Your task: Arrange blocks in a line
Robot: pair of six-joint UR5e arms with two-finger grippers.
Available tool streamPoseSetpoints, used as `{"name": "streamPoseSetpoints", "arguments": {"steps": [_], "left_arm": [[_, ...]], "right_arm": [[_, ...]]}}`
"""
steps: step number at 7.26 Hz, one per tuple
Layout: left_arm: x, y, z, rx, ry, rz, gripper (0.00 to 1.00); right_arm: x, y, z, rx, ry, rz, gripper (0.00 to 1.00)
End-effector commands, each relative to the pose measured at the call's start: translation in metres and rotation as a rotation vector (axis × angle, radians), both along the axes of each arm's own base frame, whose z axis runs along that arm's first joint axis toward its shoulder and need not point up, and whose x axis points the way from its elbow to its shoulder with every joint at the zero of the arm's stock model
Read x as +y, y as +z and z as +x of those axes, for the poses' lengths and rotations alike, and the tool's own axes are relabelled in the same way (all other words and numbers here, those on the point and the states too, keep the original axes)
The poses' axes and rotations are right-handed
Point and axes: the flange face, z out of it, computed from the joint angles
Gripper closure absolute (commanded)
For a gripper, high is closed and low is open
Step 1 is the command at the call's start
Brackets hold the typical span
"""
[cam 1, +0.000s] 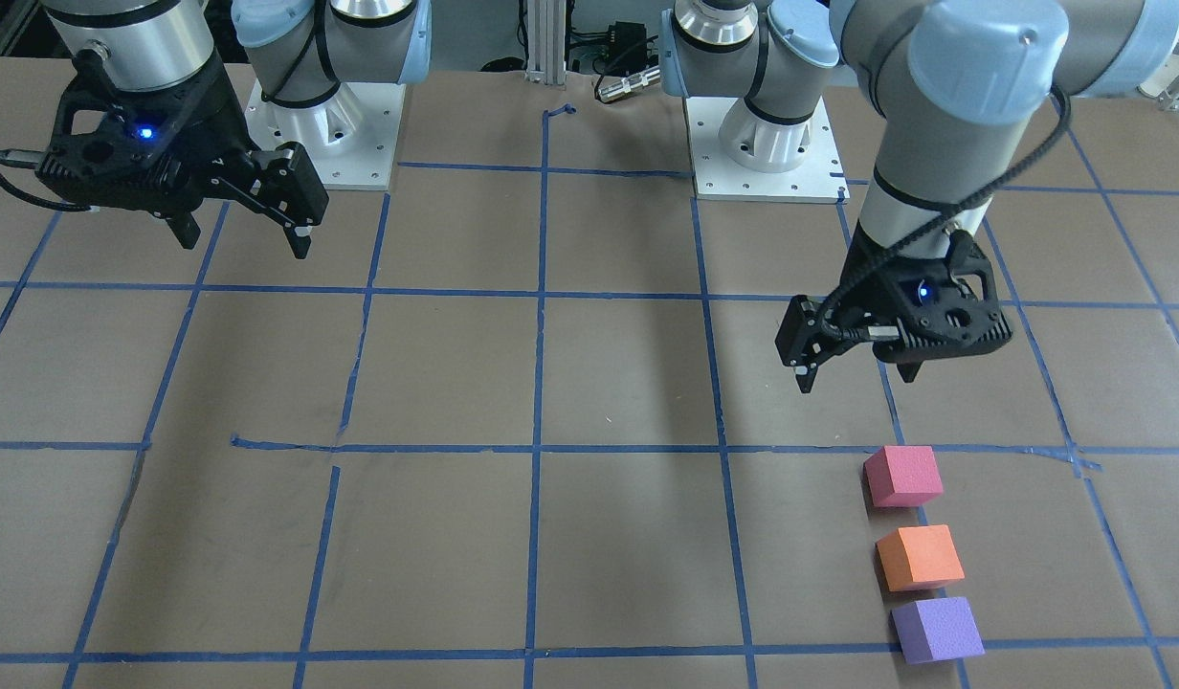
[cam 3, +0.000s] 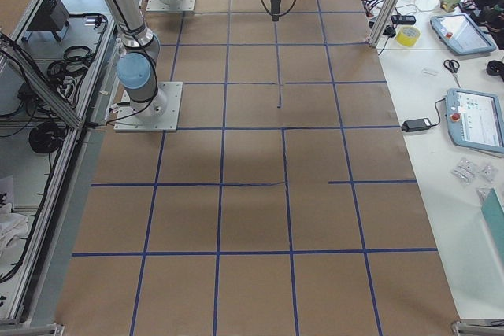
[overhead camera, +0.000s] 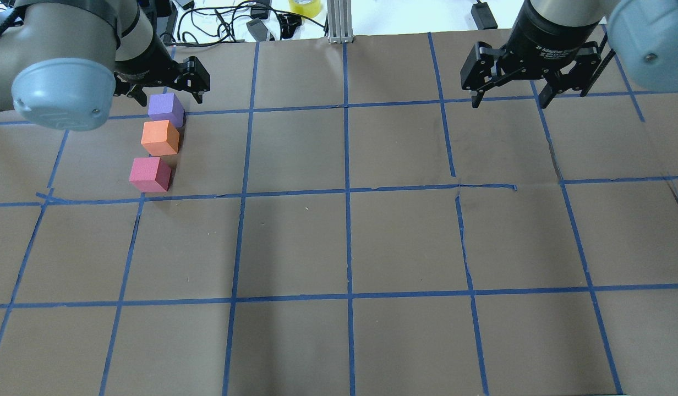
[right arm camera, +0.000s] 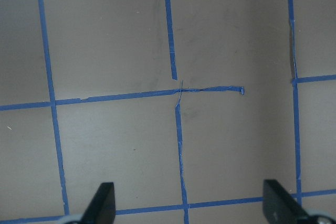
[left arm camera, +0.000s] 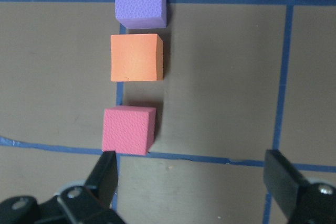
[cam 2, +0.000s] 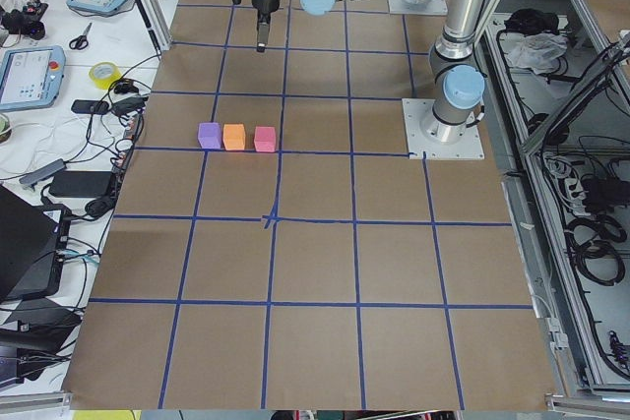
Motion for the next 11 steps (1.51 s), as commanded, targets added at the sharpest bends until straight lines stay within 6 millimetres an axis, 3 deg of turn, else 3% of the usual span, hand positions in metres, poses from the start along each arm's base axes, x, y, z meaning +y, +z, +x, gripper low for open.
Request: {"name": "streamPoseSetpoints", "arguments": {"steps": [1,2,4,11], "left_arm": [[0.048,0.058,-0.029,0.002,0.016,0.051,0.00],[0.064,0.069,-0.035,0.011,0.037,0.052,0.00],[0.075,0.076,-0.043,0.010,0.024,0.039,0.00],[0.071,0.064,-0.053,0.019,0.014,0.064,0.00]], "right_arm": [[0.000,0.000,0.000,-0.001,0.002,0.000,0.00],[0.000,0.000,0.000,-0.001,0.002,0.000,0.00],[0.000,0.000,0.000,-0.001,0.000,0.000,0.00],[0.000,0.000,0.000,0.000,0.000,0.000,0.00]]}}
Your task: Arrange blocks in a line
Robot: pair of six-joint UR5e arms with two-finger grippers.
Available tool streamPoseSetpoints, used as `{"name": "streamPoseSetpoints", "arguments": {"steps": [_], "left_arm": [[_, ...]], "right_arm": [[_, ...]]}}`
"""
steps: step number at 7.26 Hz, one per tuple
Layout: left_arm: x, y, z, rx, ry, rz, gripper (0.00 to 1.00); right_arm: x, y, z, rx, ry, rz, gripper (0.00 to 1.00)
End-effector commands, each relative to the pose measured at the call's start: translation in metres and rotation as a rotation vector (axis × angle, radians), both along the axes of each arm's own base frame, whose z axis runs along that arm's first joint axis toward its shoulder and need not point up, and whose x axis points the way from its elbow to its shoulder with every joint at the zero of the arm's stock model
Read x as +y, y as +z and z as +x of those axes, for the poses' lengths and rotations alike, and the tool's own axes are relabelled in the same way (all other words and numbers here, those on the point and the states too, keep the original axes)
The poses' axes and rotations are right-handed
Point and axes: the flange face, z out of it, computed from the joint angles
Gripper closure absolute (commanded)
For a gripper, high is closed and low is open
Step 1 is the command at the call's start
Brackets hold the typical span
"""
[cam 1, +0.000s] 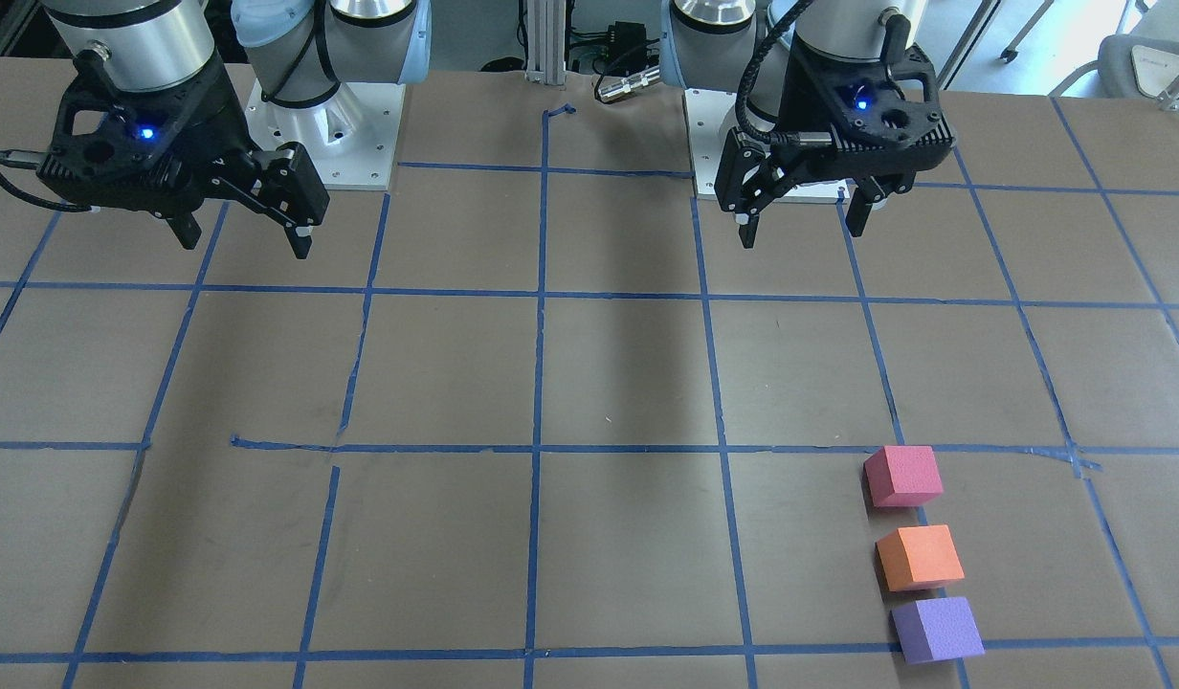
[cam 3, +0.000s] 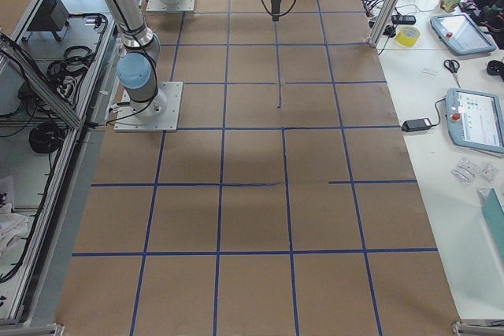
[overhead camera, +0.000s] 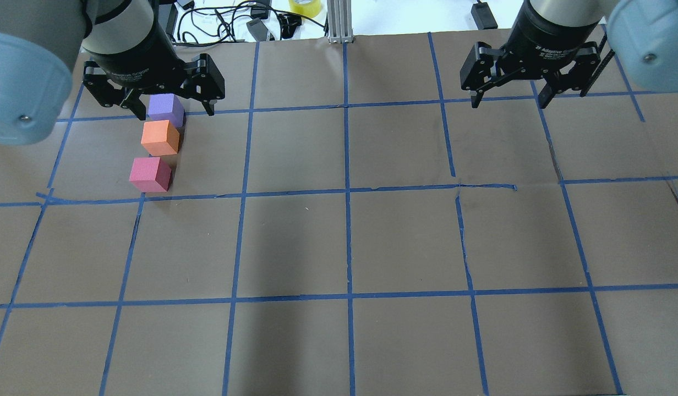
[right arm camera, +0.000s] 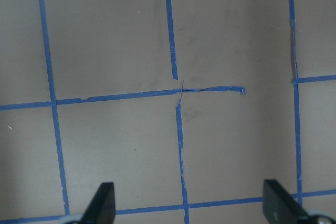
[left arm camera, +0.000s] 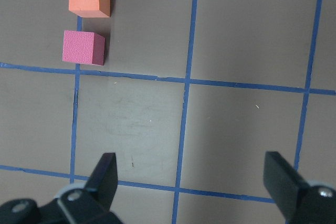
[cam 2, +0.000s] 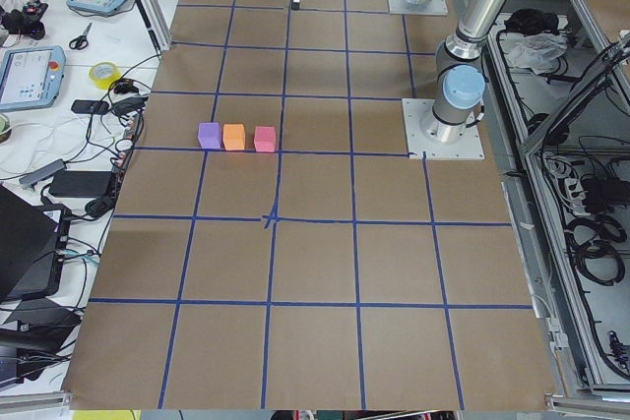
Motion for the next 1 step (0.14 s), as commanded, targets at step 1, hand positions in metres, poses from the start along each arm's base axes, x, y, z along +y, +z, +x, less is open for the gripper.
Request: {"name": "streamPoseSetpoints", "arguments": {"steps": [1], "left_arm": [[0.0022,-0.0021,-0.0077,0.000,-0.016,0.005,0.00]], "right_arm": [[0.0000,0.0000,0.0000,0.000,0.000,0.000,0.00]]}}
